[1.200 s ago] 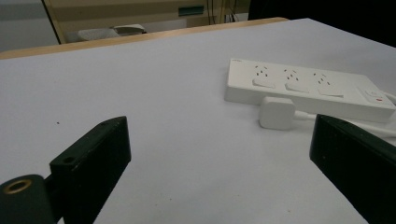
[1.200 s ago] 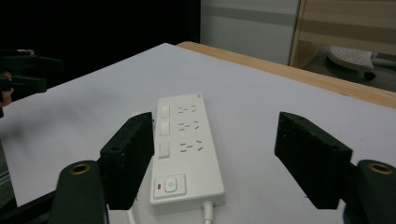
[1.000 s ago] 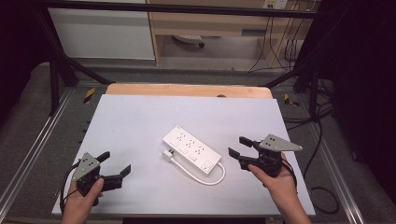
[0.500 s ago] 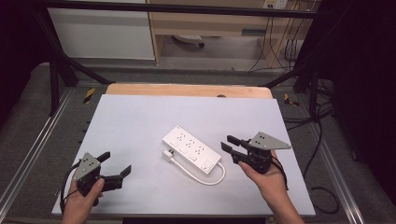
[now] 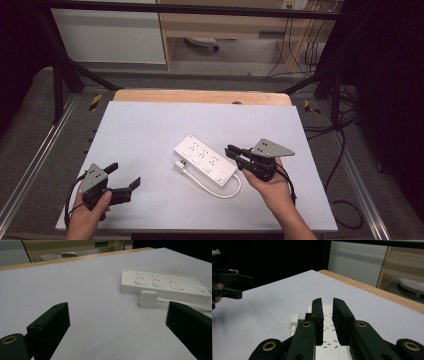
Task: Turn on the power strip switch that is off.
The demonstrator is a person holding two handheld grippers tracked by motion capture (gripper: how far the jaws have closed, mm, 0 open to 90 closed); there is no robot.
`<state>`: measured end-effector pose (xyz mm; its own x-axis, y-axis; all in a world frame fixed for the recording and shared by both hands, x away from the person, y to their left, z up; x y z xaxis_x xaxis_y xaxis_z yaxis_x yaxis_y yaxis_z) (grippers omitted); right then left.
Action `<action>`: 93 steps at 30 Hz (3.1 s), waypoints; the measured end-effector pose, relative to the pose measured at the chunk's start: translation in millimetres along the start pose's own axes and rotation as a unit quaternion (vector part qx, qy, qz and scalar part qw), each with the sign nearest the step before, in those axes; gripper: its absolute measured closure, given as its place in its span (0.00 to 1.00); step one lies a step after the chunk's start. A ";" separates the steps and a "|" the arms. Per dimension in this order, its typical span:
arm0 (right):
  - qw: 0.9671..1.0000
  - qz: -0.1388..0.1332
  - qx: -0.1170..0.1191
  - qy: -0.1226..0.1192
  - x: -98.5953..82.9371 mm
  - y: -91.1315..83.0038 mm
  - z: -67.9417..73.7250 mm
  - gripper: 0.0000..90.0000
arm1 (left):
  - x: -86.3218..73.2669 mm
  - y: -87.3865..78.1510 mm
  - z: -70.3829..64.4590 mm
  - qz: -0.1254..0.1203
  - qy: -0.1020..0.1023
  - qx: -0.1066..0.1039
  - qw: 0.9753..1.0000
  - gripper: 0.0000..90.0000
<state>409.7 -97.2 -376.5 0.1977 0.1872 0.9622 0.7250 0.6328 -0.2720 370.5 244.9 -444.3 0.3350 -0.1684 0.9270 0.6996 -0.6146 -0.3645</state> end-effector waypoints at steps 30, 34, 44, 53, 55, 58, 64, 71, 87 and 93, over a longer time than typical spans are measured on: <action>0.999 0.023 0.023 -0.021 -10.4 31.0 19.1 1.00 | 0.1 0.7 -1.1 0.001 0.002 -0.001 1.000 0.06; 0.999 0.027 0.024 -0.019 -12.9 35.3 20.2 1.00 | 0.0 0.7 -0.6 0.001 0.002 0.000 1.000 0.06; 0.998 0.043 0.027 -0.022 -24.0 45.7 25.6 1.00 | 0.1 0.5 -0.8 0.001 0.003 -0.001 1.000 0.06; 0.998 0.061 0.026 -0.021 -39.1 53.1 28.6 1.00 | 0.5 0.8 -2.2 0.003 0.009 -0.002 1.000 0.06; 0.997 0.065 0.027 -0.020 -42.2 55.2 29.6 1.00 | 0.9 0.8 -2.3 0.001 0.007 -0.002 1.000 0.06; 0.997 0.071 0.027 -0.018 -46.6 58.1 30.4 1.00 | 0.9 0.8 -2.3 0.001 0.008 -0.002 1.000 0.06; 0.996 0.084 0.025 -0.016 -55.5 63.2 31.1 1.00 | 1.3 0.5 -2.4 0.001 0.009 -0.003 1.000 0.06; 0.995 0.098 0.021 -0.015 -64.9 68.3 29.9 1.00 | 1.6 0.5 -2.4 -0.001 0.008 -0.003 1.000 0.06; 0.993 0.115 0.015 -0.014 -77.0 72.5 27.9 1.00 | 1.4 0.7 -3.0 0.002 0.010 -0.005 1.000 0.06; 0.992 0.121 0.016 -0.015 -80.4 73.8 28.7 1.00 | 1.4 0.6 -3.0 0.001 0.010 -0.005 1.000 0.06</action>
<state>428.4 -43.9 -474.3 0.3435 0.3587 0.8679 0.6372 0.5899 -0.4960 369.5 241.9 -443.0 0.3242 -0.1848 0.9278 0.6922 -0.6221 -0.3658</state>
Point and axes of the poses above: each handheld gripper's, and its own axes: y roughly forward along the jaws, x roughly out of its top, z roughly to its left, the point moved 8 cm from there along y, roughly forward along the jaws, and after that the axes turned 8 degrees about -x, right-handed, at the moved point
